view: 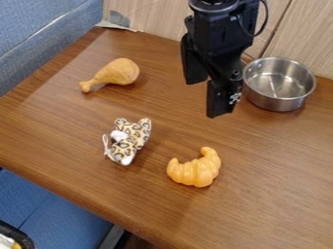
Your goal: Move a pot from top right to the middle of the table
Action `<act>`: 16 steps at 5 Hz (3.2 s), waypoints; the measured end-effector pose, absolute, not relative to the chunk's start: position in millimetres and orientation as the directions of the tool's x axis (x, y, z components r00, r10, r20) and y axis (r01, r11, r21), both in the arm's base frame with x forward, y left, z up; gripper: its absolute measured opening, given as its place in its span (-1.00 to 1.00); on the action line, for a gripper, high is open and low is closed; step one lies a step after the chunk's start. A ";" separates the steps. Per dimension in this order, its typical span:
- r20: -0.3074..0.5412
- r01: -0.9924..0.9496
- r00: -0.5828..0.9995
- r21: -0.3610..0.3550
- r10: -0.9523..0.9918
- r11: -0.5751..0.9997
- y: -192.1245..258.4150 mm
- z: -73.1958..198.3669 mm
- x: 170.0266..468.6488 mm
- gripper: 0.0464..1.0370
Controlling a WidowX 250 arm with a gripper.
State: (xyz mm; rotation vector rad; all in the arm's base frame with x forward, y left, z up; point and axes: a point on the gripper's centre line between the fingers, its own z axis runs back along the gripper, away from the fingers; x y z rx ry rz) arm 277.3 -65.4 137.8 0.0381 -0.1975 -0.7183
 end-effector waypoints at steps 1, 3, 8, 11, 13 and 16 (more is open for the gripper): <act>0.148 0.651 0.740 0.086 -0.656 0.754 -66.3 130.8 277.2 0.93; 0.109 0.670 0.736 0.022 -0.668 0.742 -96.9 106.3 307.9 0.93; 0.195 0.771 0.615 0.056 -0.764 0.634 -162.5 72.1 394.9 0.93; 0.177 0.785 0.584 0.125 -0.792 0.607 -165.1 65.6 395.2 0.23; 0.134 0.801 0.564 0.154 -0.815 0.579 -169.8 53.0 392.8 -0.79; 0.129 0.791 0.573 0.172 -0.810 0.587 -166.8 54.3 382.6 -0.93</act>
